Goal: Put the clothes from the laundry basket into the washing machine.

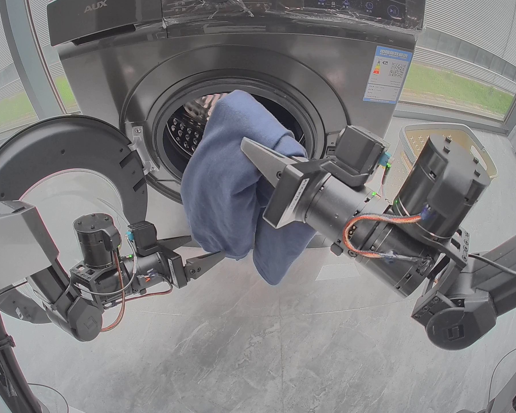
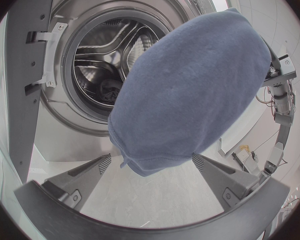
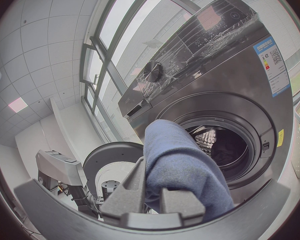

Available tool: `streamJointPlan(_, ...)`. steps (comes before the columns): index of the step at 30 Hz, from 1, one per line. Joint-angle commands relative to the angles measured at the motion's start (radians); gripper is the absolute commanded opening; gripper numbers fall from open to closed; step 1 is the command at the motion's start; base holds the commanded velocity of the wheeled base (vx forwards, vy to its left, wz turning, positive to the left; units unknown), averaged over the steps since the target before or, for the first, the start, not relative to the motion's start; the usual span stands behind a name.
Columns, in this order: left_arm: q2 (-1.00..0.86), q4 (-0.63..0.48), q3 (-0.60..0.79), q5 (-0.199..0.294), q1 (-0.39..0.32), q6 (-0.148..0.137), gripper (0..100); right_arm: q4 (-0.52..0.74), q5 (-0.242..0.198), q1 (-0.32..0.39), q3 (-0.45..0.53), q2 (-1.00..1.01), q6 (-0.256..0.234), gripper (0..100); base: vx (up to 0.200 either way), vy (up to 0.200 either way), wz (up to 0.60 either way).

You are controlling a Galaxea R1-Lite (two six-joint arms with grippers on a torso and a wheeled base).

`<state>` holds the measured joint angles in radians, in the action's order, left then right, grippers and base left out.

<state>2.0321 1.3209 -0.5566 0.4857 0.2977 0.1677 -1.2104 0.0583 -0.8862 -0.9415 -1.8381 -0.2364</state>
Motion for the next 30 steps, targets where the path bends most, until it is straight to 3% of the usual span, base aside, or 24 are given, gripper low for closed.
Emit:
streamJointPlan(1,0.02,0.001,-0.025,-0.006,0.003,0.001,100,0.0,0.0,-0.002,0.003,0.002,0.0,0,0.0,0.0,0.0)
streamJointPlan(14,0.043,0.014,-0.088,-0.004,0.052,0.006,100,-0.001,0.0,-0.007,0.007,-0.004,0.0,0,0.0,0.0,0.0)
streamJointPlan(22,0.059,0.092,-0.092,-0.026,0.063,0.049,100,-0.008,0.0,-0.007,0.015,-0.007,-0.001,0,0.0,0.0,0.0)
streamJointPlan(23,0.059,0.092,-0.092,-0.026,0.063,0.049,0,-0.008,0.0,-0.007,0.015,-0.007,-0.001,0,0.0,0.0,0.0)
streamJointPlan(30,0.059,0.184,-0.032,-0.044,0.064,0.049,0,-0.004,0.0,0.003,0.015,-0.015,-0.001,0,0.0,0.0,0.0)
